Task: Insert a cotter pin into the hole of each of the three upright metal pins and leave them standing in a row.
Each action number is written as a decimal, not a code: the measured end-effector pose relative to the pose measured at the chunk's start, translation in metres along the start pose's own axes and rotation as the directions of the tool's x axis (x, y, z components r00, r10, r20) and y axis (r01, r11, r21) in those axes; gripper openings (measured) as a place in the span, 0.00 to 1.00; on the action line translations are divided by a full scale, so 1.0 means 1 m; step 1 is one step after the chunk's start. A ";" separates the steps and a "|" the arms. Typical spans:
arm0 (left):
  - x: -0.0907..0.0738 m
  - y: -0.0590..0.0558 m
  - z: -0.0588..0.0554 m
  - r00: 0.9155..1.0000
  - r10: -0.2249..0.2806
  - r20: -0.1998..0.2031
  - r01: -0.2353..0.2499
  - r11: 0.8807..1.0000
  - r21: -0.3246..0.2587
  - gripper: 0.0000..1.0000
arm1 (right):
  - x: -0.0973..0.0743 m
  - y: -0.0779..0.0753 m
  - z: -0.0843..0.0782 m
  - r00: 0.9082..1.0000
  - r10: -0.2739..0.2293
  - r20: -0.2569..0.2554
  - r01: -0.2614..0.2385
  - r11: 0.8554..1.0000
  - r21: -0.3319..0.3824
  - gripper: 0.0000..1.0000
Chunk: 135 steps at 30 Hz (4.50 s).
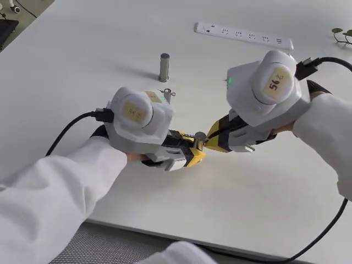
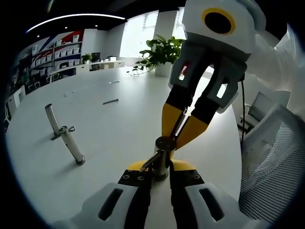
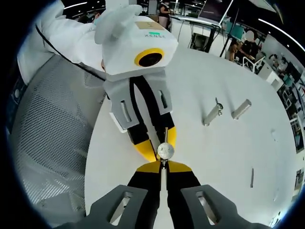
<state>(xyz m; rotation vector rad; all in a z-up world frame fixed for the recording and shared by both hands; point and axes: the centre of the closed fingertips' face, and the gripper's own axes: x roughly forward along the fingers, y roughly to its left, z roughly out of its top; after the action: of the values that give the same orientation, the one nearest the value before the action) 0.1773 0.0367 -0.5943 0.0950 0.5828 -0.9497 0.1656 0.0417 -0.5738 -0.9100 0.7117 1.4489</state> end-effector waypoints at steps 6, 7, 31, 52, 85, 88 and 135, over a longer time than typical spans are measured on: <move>0.001 0.001 -0.001 1.000 0.000 -0.013 0.000 1.000 0.016 0.13 | -0.002 0.000 0.000 1.000 -0.007 0.026 0.006 0.999 0.053 0.00; 0.000 0.001 -0.003 1.000 0.000 -0.025 0.001 1.000 0.017 0.14 | -0.002 -0.001 0.001 0.999 -0.014 0.036 0.012 0.998 0.061 0.03; -0.048 -0.014 0.020 0.986 -0.135 0.102 0.142 0.987 -0.071 0.99 | -0.003 0.001 0.014 0.989 -0.020 0.148 0.007 0.996 0.091 0.21; -0.059 -0.014 0.021 0.989 -0.124 0.085 0.128 0.991 -0.042 0.99 | 0.016 -0.005 0.006 0.992 0.011 0.128 -0.026 0.993 0.115 0.09; -0.090 0.021 0.017 0.996 -0.016 0.091 0.027 0.993 -0.113 0.99 | 0.007 -0.095 -0.001 0.988 -0.006 0.153 -0.003 0.998 0.061 0.08; -0.092 0.023 0.015 0.996 -0.009 0.086 0.019 0.993 -0.118 0.99 | 0.009 -0.101 -0.003 0.987 -0.001 0.159 -0.011 0.997 0.076 0.08; -0.101 0.024 0.017 0.996 0.012 0.088 0.000 0.992 -0.127 0.99 | -0.032 -0.080 0.027 0.889 -0.142 0.436 0.025 0.964 0.263 0.47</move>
<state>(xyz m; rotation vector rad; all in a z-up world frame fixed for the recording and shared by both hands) 0.1590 0.1198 -0.5329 -0.0590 0.5594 -0.9041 0.2403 0.0551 -0.5257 -0.3771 0.4815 1.3859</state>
